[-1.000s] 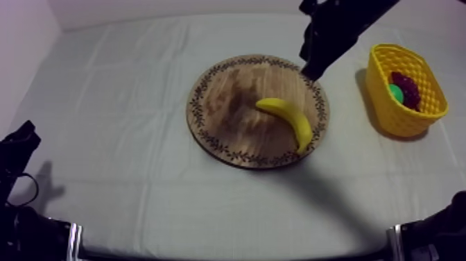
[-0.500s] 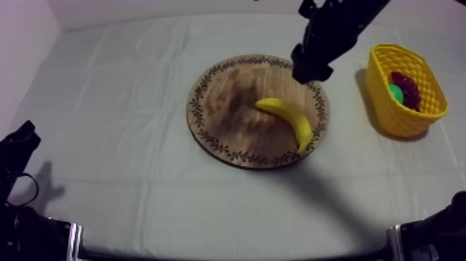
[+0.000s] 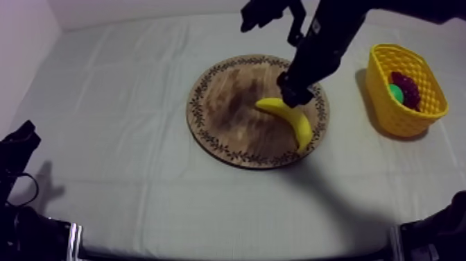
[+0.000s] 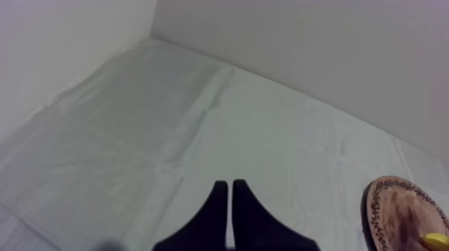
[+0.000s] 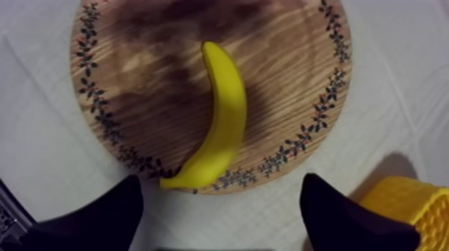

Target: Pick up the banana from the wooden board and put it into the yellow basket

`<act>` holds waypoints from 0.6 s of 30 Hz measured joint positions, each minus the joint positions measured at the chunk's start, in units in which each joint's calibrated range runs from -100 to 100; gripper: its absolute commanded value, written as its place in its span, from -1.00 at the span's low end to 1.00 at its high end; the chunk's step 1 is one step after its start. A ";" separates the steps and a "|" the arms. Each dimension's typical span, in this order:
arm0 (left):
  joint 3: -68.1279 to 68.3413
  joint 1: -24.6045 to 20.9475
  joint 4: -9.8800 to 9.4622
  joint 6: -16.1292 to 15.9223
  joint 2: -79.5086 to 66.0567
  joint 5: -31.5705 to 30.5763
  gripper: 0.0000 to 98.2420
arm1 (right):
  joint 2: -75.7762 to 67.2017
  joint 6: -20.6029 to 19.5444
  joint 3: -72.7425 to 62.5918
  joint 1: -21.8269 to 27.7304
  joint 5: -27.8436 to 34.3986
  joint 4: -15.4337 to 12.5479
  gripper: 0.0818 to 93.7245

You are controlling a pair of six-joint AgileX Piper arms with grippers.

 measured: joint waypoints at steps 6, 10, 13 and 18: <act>0.00 0.00 0.00 0.00 0.00 0.00 -1.00 | 8.06 -1.01 -0.03 0.92 -5.18 0.39 0.57; 0.00 0.00 0.00 0.00 0.00 -0.01 -1.00 | 12.88 -1.34 -1.27 1.55 -7.34 0.50 0.57; 0.00 0.00 0.00 0.00 0.00 -0.01 -1.00 | 15.91 -1.82 -2.11 1.76 -8.01 0.50 0.57; 0.00 0.00 0.00 0.00 0.00 -0.01 -1.00 | 19.59 -2.09 -2.27 2.03 -9.79 0.55 0.54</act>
